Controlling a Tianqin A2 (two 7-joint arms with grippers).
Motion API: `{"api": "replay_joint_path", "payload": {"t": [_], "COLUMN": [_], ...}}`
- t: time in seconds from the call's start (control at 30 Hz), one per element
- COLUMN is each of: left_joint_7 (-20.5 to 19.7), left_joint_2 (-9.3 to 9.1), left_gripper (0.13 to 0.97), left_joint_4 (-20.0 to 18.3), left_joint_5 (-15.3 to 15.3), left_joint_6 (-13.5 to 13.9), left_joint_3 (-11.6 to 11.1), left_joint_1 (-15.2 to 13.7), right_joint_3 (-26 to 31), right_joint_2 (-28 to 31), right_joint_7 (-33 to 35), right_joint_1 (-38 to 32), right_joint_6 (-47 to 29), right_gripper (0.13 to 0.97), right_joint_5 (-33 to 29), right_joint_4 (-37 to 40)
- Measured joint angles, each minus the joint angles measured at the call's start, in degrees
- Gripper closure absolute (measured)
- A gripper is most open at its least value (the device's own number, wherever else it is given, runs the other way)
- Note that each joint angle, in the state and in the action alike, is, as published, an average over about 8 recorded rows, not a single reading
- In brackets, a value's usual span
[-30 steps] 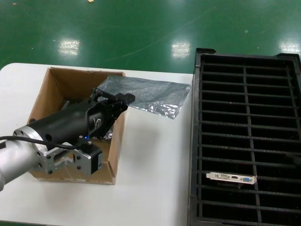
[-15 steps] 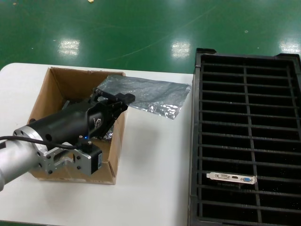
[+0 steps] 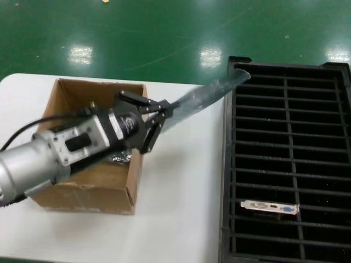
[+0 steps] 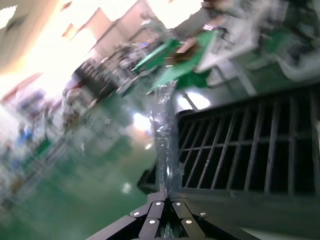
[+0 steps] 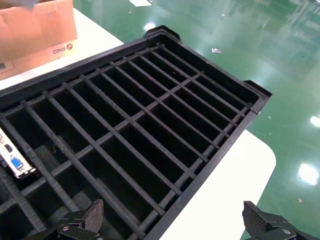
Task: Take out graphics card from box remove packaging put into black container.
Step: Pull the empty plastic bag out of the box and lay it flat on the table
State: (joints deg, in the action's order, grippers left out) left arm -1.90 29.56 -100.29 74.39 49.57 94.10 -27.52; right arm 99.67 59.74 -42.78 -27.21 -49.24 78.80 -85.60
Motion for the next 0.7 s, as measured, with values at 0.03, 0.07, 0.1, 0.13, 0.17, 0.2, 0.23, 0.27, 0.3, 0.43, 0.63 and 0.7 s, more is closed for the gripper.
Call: {"api": "replay_joint_path", "payload": {"t": [0.03,0.07,0.1,0.13,0.17,0.2,0.23,0.27,0.3,0.43,0.63,0.7], "left_joint_7": [-2.6,-5.2,-7.7,-10.3,-12.9,-15.5,-18.2,-20.7,-23.4,-33.8,-46.1,-48.8], "left_joint_2": [-2.51,-5.00,-7.47,-10.05,-12.57,-15.01,-17.27,-19.36,-21.26,-26.33,-28.09,-28.00], "left_gripper": [0.958,0.958,0.958,0.958,0.958,0.958,0.958,0.958,0.958,0.958,0.958,0.958], "left_joint_4": [1.3,2.6,4.0,5.4,6.7,8.0,9.3,10.4,11.4,14.8,18.5,20.0], "left_joint_5": [-1.2,-2.6,-4.5,-6.7,-8.9,-11.4,-14.1,-16.6,-19.2,-28.1,-35.7,-37.5], "left_joint_6": [2.6,5.2,7.7,10.2,12.7,15.0,17.2,19.1,20.8,24.8,23.8,22.5], "left_joint_3": [-2.0,-3.9,-5.8,-7.8,-9.7,-11.5,-13.1,-14.5,-15.8,-18.1,-15.4,-14.0], "left_joint_1": [-0.8,-1.6,-2.6,-3.7,-4.8,-6.0,-7.1,-8.2,-9.3,-12.4,-13.8,-13.9], "right_joint_3": [0.0,0.0,0.0,0.0,0.0,0.0,0.0,0.0,0.0,0.0,0.0,0.0], "right_joint_2": [0.0,0.0,0.0,0.0,0.0,0.0,0.0,0.0,0.0,0.0,0.0,0.0], "right_joint_7": [0.0,0.0,0.0,0.0,0.0,0.0,0.0,0.0,0.0,0.0,0.0,0.0], "right_joint_1": [0.0,0.0,0.0,0.0,0.0,0.0,0.0,0.0,0.0,0.0,0.0,0.0], "right_joint_6": [0.0,0.0,0.0,0.0,0.0,0.0,0.0,0.0,0.0,0.0,0.0,0.0], "right_gripper": [0.129,0.129,0.129,0.129,0.129,0.129,0.129,0.129,0.129,0.129,0.129,0.129], "right_joint_5": [0.0,0.0,0.0,0.0,0.0,0.0,0.0,0.0,0.0,0.0,0.0,0.0], "right_joint_4": [0.0,0.0,0.0,0.0,0.0,0.0,0.0,0.0,0.0,0.0,0.0,0.0]}}
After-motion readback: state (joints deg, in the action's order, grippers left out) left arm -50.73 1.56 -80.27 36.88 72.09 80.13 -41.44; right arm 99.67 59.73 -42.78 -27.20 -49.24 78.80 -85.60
